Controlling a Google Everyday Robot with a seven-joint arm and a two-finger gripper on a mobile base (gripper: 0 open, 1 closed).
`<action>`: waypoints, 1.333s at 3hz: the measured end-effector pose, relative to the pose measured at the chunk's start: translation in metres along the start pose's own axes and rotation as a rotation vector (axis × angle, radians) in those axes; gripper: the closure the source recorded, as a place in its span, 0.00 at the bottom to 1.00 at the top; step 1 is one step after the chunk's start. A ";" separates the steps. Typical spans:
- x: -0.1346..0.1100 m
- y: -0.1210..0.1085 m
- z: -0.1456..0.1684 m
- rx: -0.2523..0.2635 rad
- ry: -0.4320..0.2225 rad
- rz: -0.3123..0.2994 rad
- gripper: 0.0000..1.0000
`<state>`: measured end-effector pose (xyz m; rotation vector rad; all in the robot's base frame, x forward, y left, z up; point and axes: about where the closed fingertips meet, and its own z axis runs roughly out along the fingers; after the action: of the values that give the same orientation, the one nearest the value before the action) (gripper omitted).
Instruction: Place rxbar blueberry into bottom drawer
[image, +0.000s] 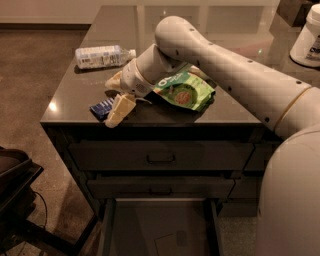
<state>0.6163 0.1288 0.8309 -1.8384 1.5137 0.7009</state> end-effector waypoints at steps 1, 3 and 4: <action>0.000 0.000 0.000 0.000 0.000 0.000 0.42; 0.000 0.000 0.000 0.000 0.000 0.000 0.88; -0.015 0.004 -0.008 -0.026 -0.012 -0.031 1.00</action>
Offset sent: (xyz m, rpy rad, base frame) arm 0.0000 0.0000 0.0000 0.0000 0.0000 0.0000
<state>0.6091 0.1317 0.8473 -1.8693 1.4722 0.7188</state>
